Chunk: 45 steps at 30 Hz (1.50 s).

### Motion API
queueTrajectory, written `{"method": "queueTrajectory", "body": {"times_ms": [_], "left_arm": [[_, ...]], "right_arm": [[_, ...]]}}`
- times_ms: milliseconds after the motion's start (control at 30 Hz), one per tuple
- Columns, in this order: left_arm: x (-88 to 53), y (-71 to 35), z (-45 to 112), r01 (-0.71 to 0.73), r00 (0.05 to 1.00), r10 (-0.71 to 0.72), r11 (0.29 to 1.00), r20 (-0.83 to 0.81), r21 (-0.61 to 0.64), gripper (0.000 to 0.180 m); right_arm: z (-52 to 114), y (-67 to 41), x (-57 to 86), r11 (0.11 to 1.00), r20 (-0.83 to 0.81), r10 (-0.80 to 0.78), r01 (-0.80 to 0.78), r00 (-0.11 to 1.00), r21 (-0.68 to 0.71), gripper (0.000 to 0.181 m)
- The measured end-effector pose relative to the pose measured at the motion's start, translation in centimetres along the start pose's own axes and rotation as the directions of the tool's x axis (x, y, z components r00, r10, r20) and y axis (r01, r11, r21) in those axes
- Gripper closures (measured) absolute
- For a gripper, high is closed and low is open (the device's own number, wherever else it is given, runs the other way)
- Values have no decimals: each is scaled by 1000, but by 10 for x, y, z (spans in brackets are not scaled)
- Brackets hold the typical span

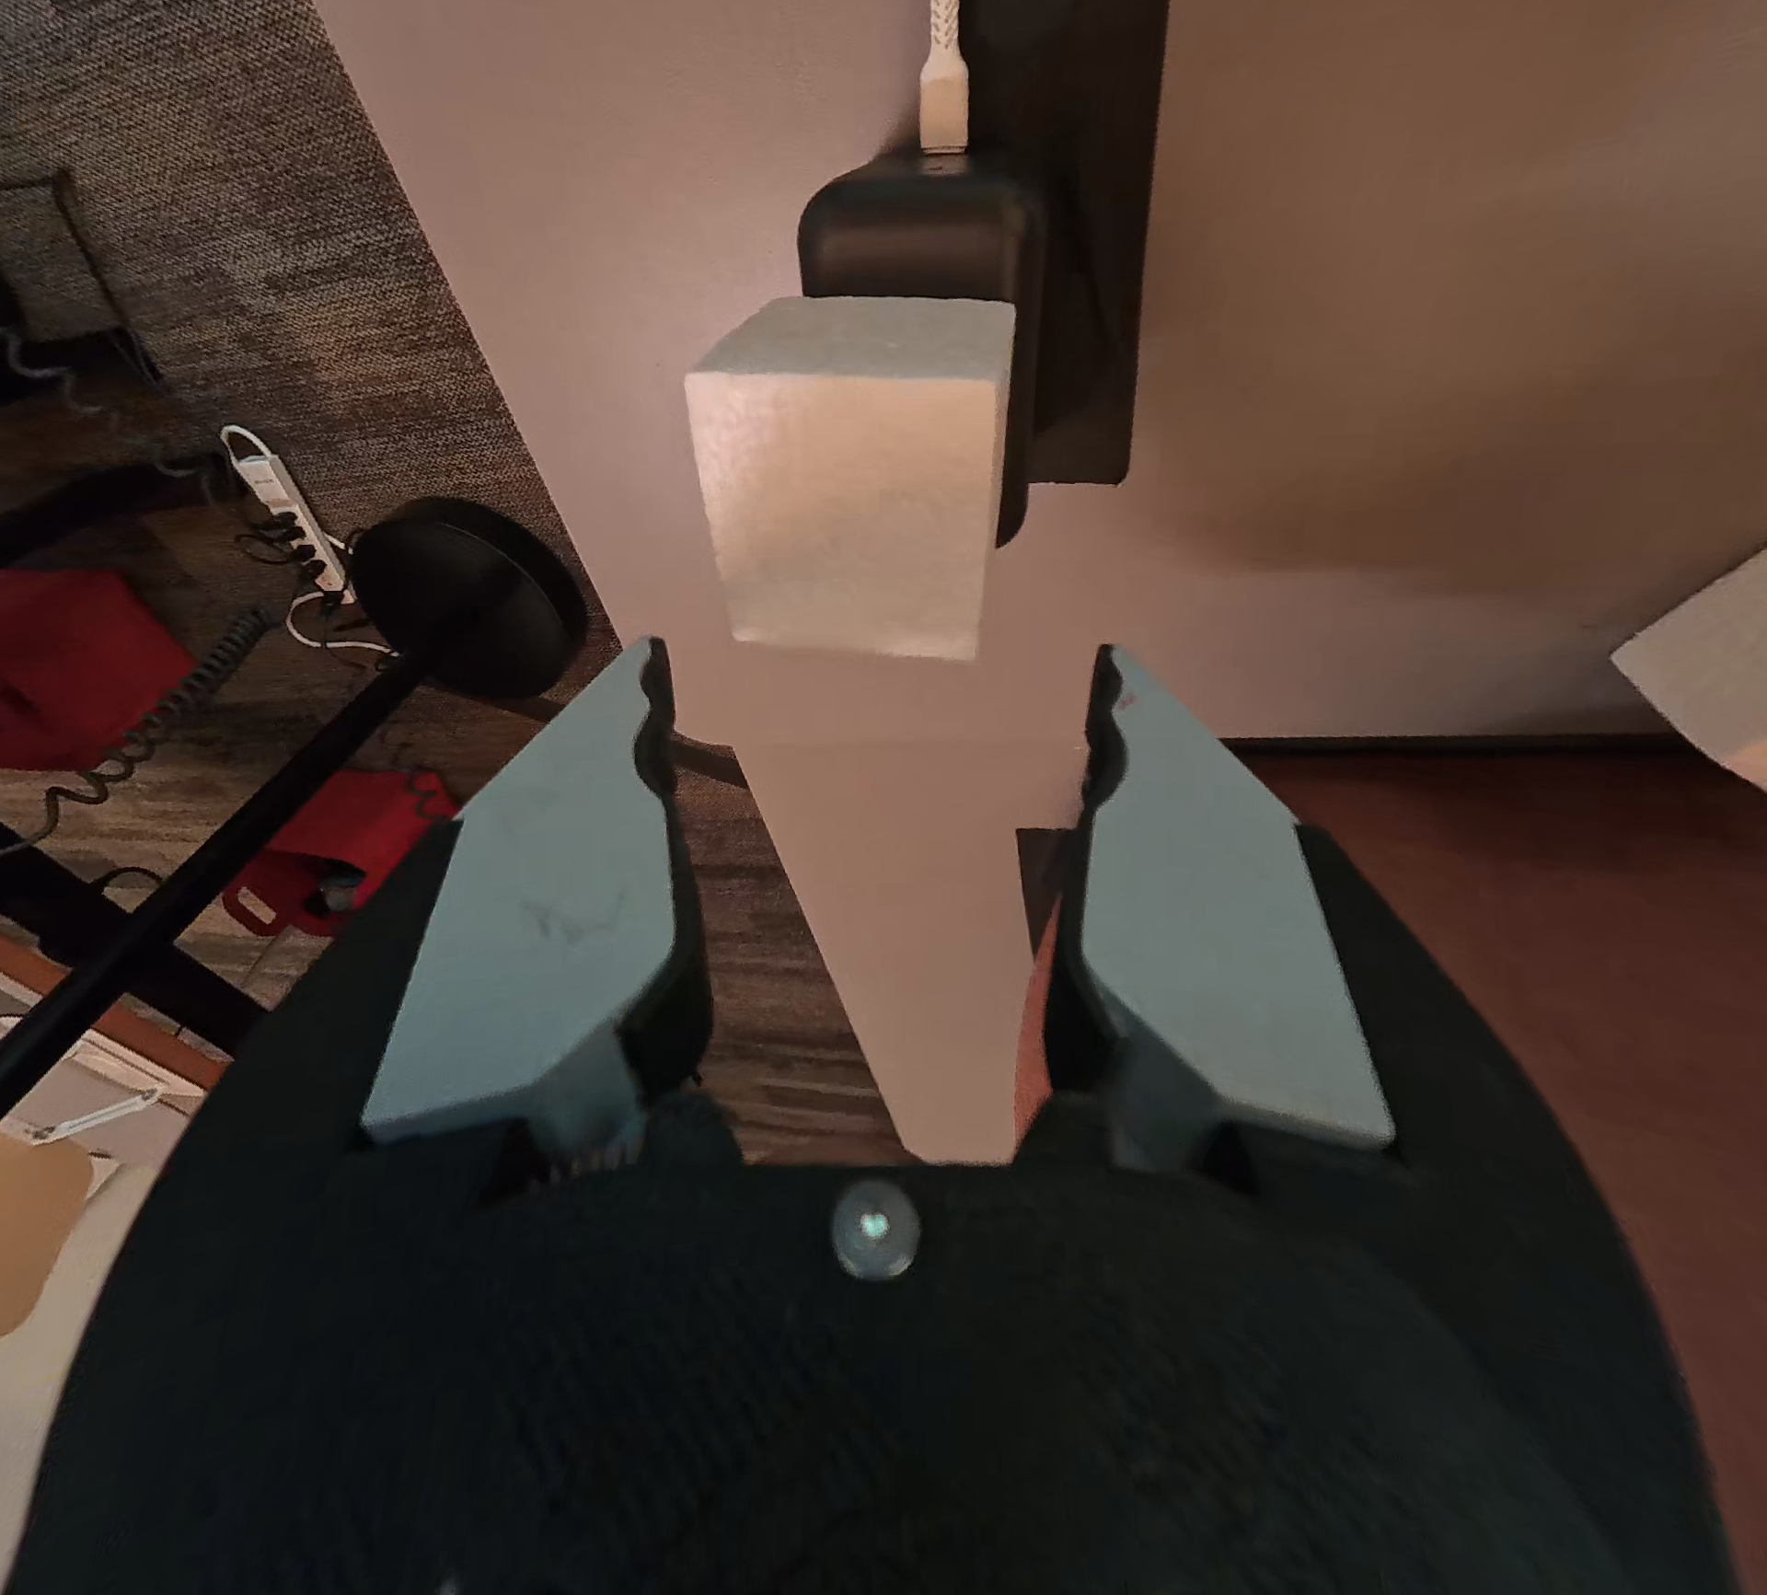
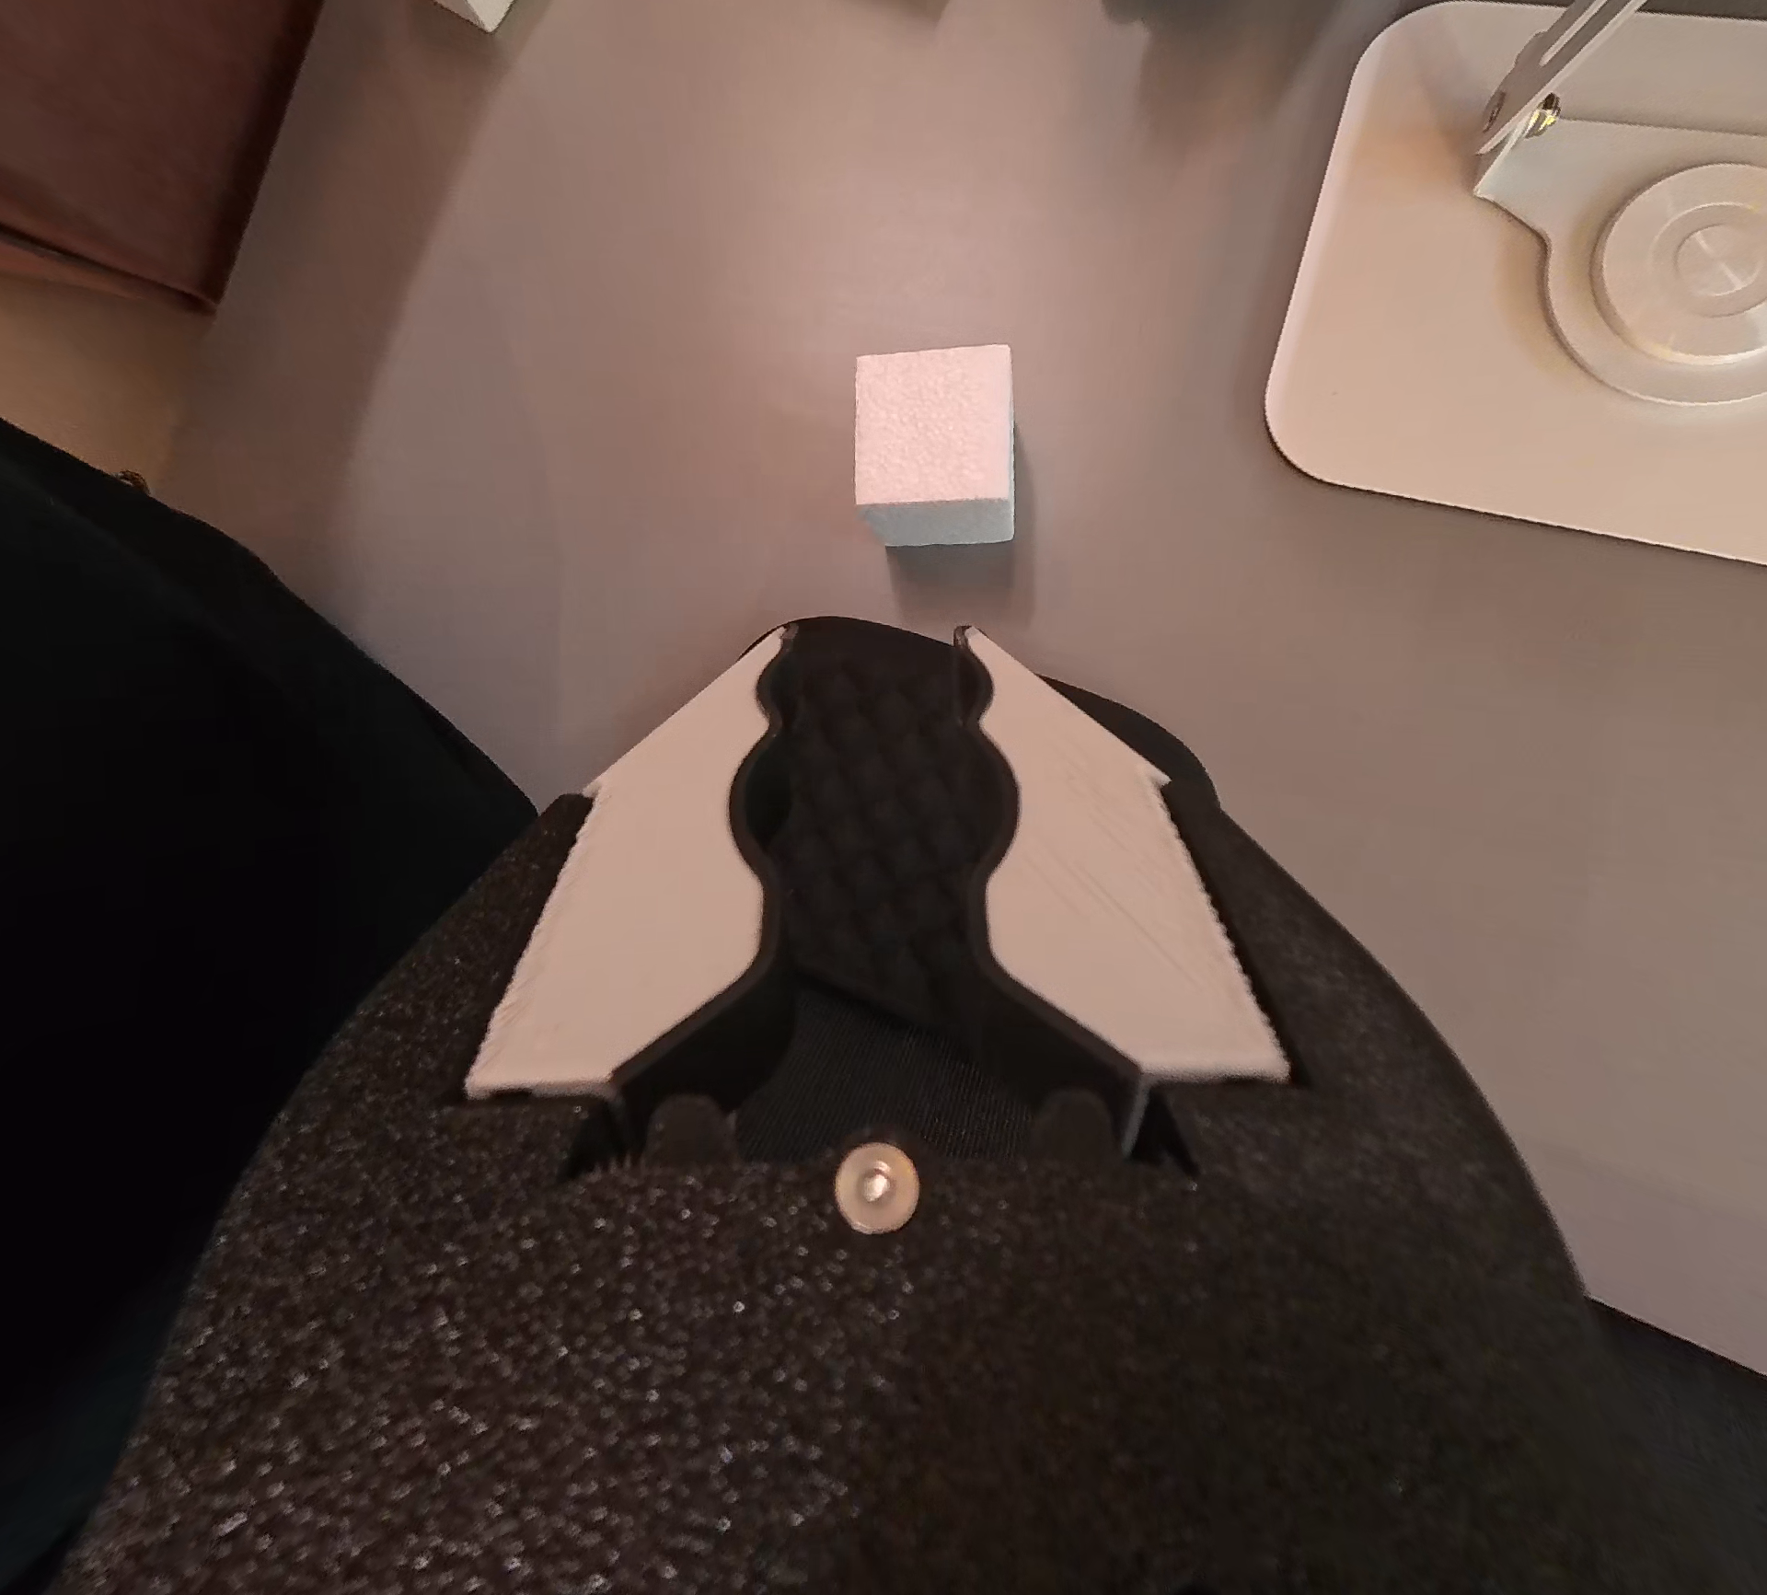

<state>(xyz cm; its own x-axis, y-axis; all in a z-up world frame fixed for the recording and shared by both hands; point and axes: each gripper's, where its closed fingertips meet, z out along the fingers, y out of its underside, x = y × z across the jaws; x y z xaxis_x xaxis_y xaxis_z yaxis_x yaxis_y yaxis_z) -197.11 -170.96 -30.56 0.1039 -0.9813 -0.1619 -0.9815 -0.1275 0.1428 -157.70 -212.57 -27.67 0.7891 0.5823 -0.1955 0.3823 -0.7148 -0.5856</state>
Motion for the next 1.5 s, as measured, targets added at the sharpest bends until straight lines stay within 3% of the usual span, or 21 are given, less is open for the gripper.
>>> {"method": "queueTrajectory", "body": {"times_ms": [467,533,633,700,1000,1400,1500], "left_arm": [[1,-11,-17,-11,1000,10,999,21,40,114],[-4,-15,-21,7,1000,-8,999,19,53,111],[-6,-21,-16,62,998,-62,998,-13,26,92],[-4,-25,-10,65,998,-65,998,-26,19,94],[3,-23,4,68,997,-68,998,-41,0,125],[1,-25,-29,85,996,-86,995,10,57,107],[21,-51,-72,66,997,-73,982,31,179,110]], "right_arm": [[-17,10,-13,1000,-39,-3,4,999,13,150],[-19,11,-13,1000,-53,-6,7,999,19,151],[-18,11,-12,1000,-62,-10,11,998,14,151],[-17,8,-12,1000,-61,-9,10,998,16,151],[-14,11,-12,1000,-61,3,-2,998,4,151],[-12,4,-15,1000,-43,-16,17,999,23,151],[-9,-2,-15,998,-18,-32,33,999,44,151]]}}
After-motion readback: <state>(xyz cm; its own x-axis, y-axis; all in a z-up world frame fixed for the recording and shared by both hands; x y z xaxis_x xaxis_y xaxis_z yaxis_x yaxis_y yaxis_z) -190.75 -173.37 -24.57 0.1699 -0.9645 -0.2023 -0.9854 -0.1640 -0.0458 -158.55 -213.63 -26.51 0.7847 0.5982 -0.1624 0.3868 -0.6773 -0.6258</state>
